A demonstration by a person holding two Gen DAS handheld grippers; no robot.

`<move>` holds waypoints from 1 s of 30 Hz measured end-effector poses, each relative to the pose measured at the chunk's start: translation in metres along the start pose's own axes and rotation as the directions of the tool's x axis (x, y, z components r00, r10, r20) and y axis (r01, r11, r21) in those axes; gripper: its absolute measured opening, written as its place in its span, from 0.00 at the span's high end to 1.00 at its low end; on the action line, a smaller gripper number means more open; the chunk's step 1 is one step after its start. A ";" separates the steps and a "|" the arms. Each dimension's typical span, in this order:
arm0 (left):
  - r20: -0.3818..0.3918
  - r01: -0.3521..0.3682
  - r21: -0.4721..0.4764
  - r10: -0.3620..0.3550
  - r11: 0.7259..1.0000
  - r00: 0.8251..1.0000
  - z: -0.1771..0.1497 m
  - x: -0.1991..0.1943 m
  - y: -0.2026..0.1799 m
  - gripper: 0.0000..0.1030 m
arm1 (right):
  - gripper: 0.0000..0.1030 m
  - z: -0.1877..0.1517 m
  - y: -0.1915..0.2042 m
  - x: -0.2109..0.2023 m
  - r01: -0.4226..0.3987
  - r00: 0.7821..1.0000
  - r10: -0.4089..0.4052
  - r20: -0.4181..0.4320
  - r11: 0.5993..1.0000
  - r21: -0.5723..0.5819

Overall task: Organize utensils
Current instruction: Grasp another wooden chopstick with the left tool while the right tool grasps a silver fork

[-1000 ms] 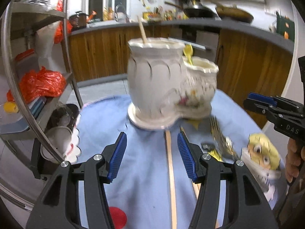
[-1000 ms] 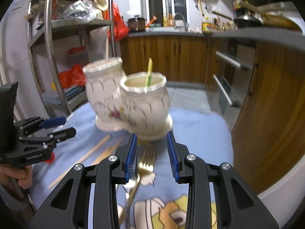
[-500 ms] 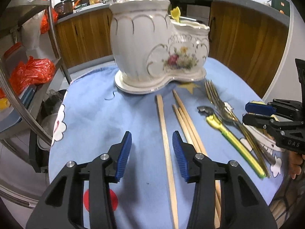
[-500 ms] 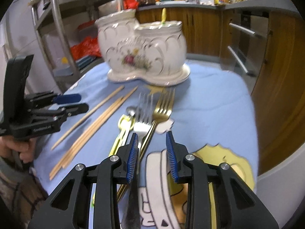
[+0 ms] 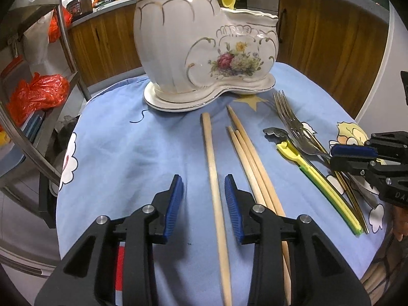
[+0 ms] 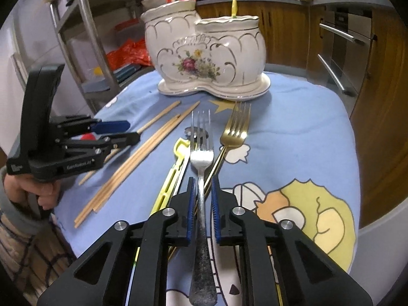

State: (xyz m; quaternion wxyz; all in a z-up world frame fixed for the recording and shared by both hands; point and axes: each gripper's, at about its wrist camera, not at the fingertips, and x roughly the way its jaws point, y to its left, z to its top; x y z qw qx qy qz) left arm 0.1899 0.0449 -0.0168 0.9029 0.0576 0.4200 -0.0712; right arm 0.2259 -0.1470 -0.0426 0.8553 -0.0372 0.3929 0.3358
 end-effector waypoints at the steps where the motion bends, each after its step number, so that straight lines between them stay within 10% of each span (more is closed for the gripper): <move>1: -0.001 -0.001 -0.002 0.001 1.000 1.000 0.001 0.000 0.000 0.69 | 0.90 0.000 0.001 -0.001 0.001 1.000 -0.001 0.001 1.000 -0.004; 30: -0.087 -0.028 0.029 0.030 0.999 0.996 0.014 0.007 0.005 0.90 | 0.94 0.002 -0.026 -0.003 0.125 0.992 -0.125 -0.011 0.992 0.019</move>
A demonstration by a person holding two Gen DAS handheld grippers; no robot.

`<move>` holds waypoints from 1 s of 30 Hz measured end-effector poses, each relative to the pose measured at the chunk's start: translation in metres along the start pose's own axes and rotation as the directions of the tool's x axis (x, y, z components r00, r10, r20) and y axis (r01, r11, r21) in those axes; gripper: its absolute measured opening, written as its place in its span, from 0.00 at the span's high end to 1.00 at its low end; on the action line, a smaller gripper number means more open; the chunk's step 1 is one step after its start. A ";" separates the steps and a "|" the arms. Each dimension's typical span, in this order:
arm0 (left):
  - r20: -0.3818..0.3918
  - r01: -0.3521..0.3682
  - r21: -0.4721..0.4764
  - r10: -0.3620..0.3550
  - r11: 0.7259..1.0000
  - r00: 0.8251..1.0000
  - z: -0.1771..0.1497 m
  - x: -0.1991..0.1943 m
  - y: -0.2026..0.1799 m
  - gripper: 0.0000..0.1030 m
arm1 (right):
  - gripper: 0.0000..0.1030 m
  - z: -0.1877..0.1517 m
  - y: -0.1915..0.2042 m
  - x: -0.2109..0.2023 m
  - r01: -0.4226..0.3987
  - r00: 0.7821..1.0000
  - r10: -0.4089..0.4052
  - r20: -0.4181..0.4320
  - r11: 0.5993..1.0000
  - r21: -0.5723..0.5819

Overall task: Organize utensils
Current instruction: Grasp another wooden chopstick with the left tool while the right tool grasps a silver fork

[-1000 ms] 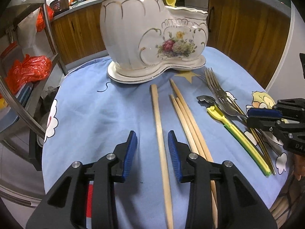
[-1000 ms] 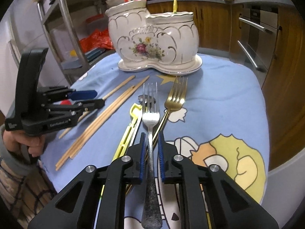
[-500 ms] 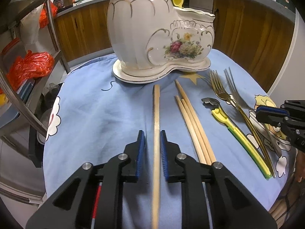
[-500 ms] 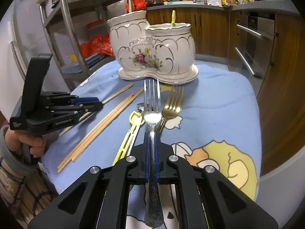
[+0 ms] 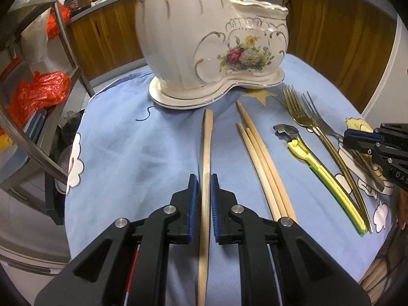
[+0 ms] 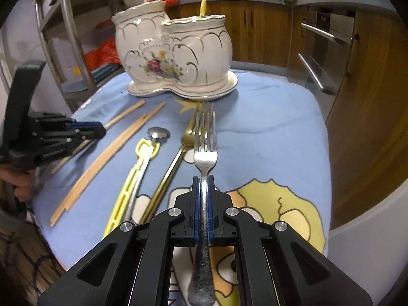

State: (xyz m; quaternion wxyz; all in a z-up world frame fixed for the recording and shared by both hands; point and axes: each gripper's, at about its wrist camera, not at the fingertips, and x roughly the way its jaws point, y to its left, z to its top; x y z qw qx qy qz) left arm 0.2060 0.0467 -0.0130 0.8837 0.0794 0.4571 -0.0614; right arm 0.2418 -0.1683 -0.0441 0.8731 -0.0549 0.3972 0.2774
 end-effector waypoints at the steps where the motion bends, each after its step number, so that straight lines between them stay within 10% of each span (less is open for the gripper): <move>1: -0.012 -0.004 0.008 0.005 1.000 1.000 0.002 0.001 -0.001 0.90 | 0.94 0.001 0.000 0.001 -0.001 1.000 0.001 -0.009 1.000 -0.001; 12: -0.164 -0.007 0.095 0.023 0.995 0.986 0.024 0.010 -0.003 0.88 | 0.94 0.024 -0.001 0.017 -0.024 0.979 0.013 -0.205 0.999 -0.047; 22: -0.283 0.011 0.116 0.022 0.993 0.959 0.039 0.018 -0.004 0.88 | 0.93 0.047 0.002 0.031 -0.037 0.916 0.011 -0.400 0.998 -0.058; 30: -0.247 -0.009 0.120 0.039 0.993 0.968 0.035 0.017 -0.008 0.92 | 0.93 0.046 0.004 0.029 -0.018 0.921 -0.001 -0.390 0.999 -0.044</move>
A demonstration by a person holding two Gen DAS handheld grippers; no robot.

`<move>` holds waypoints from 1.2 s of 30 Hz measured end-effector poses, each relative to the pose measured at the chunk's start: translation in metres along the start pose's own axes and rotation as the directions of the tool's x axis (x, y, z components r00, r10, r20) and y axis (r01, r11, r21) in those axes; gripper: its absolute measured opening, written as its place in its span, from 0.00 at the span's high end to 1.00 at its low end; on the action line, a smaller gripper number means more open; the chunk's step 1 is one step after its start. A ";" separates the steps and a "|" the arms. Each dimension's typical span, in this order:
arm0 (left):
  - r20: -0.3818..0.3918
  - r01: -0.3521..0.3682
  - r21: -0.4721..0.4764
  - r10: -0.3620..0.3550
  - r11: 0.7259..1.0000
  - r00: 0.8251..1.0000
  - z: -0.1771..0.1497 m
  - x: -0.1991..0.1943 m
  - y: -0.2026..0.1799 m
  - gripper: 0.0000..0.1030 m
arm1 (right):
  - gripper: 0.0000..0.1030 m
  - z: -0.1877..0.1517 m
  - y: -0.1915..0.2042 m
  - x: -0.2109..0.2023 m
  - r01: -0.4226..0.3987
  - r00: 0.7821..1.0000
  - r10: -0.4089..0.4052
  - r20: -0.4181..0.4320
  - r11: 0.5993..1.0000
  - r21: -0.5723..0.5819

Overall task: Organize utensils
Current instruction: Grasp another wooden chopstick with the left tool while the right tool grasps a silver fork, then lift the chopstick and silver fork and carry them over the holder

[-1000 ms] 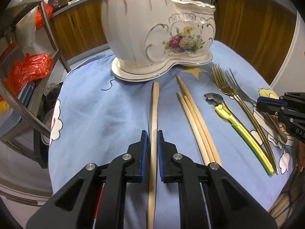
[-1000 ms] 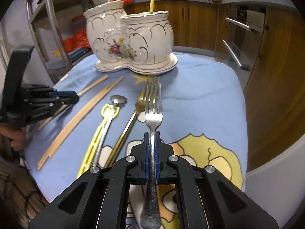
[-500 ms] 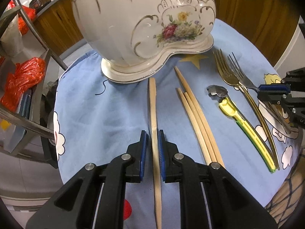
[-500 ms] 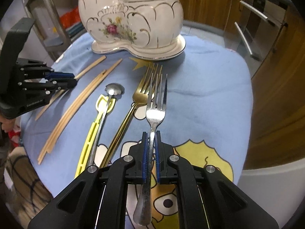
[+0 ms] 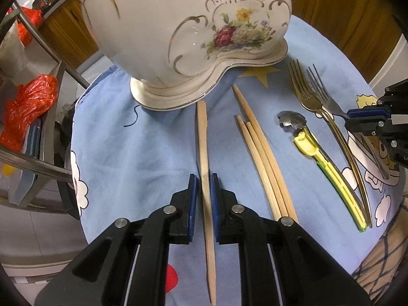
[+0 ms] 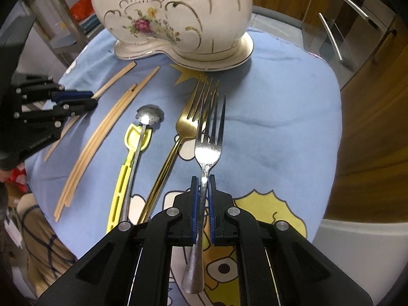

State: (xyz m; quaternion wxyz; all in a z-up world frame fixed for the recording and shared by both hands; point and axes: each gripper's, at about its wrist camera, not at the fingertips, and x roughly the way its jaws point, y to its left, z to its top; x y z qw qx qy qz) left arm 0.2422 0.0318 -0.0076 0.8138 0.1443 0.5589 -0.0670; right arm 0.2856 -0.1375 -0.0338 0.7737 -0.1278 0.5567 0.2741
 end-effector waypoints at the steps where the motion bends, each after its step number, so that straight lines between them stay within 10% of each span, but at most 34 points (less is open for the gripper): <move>1: 0.017 -0.002 -0.005 0.002 1.000 1.000 -0.002 -0.001 -0.001 0.93 | 0.93 -0.002 -0.003 -0.001 -0.012 1.000 0.012 0.010 1.000 0.015; 13: 0.275 0.030 -0.120 0.005 0.992 0.961 -0.049 -0.034 0.001 0.95 | 0.94 -0.015 -0.016 -0.026 -0.056 0.977 0.042 0.208 0.996 0.063; 26: 0.564 0.058 -0.233 0.086 0.971 0.821 -0.061 -0.096 0.018 0.95 | 0.94 -0.022 -0.019 -0.071 -0.108 0.866 0.056 0.498 0.991 0.077; 36: 0.652 0.073 -0.254 0.116 0.964 0.749 -0.031 -0.114 0.029 0.95 | 0.94 0.000 -0.010 -0.096 -0.117 0.792 0.071 0.606 0.992 0.036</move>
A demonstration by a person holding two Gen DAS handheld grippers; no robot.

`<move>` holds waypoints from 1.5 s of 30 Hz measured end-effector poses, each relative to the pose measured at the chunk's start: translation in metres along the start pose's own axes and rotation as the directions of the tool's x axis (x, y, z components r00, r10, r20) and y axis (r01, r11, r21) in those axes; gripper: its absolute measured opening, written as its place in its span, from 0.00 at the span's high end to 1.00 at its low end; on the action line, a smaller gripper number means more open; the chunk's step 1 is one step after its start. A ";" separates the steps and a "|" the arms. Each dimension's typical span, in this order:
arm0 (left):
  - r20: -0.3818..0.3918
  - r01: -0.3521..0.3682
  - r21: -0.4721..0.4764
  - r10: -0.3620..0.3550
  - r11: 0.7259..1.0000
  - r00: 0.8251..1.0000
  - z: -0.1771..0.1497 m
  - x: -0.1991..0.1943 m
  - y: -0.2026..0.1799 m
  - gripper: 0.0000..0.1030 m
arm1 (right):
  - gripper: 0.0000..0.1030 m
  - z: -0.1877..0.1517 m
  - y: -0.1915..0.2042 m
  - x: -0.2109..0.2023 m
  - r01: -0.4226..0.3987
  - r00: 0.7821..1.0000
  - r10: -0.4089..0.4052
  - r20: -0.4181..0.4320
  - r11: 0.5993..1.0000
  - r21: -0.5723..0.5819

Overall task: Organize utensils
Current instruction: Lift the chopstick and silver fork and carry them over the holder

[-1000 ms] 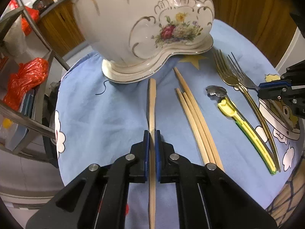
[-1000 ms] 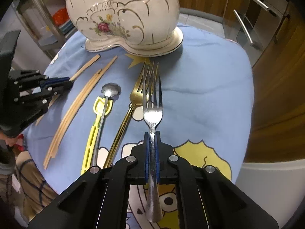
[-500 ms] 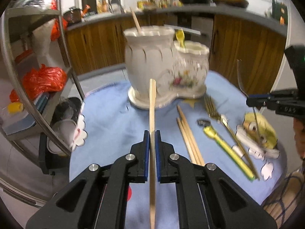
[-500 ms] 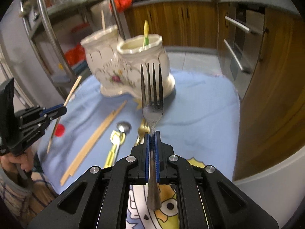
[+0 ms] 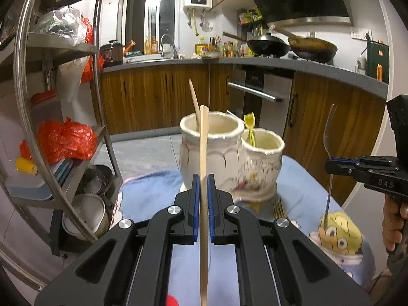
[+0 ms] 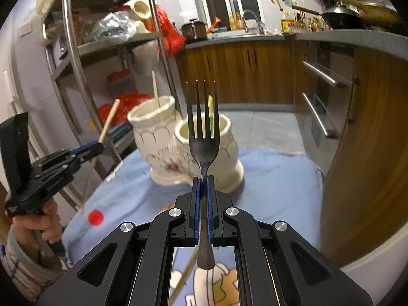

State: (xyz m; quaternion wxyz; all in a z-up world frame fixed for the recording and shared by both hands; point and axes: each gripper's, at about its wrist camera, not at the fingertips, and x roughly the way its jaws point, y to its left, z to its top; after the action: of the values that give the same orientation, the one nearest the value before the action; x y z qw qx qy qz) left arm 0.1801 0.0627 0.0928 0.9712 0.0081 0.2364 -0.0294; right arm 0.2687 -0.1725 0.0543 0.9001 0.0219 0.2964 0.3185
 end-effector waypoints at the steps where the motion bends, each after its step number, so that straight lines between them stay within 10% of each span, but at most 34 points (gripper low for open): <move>1: 0.010 -0.001 0.000 0.001 1.000 1.000 0.003 0.001 -0.001 0.95 | 0.94 0.003 0.001 0.000 -0.005 1.000 0.005 0.010 1.000 -0.003; 22: 0.201 -0.066 -0.060 0.077 0.996 0.976 0.061 0.016 0.014 0.95 | 0.94 0.069 0.009 -0.011 -0.099 0.973 0.102 0.207 0.995 -0.028; 39: 0.528 0.198 -0.221 -0.053 0.955 0.848 0.098 0.032 0.040 0.95 | 0.94 0.092 0.001 0.015 -0.049 0.951 0.040 0.308 0.998 0.024; 45: 0.528 0.165 -0.229 -0.019 0.959 0.849 0.096 0.053 0.031 0.95 | 0.94 0.089 -0.002 0.027 -0.036 0.953 0.026 0.301 0.999 0.029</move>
State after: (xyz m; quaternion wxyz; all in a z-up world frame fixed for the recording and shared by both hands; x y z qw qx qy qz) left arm 0.2733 0.0876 0.1537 0.9883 -0.1417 -0.0334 -0.0454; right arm 0.3350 -0.1454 0.1129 0.9291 0.0901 0.1613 0.3204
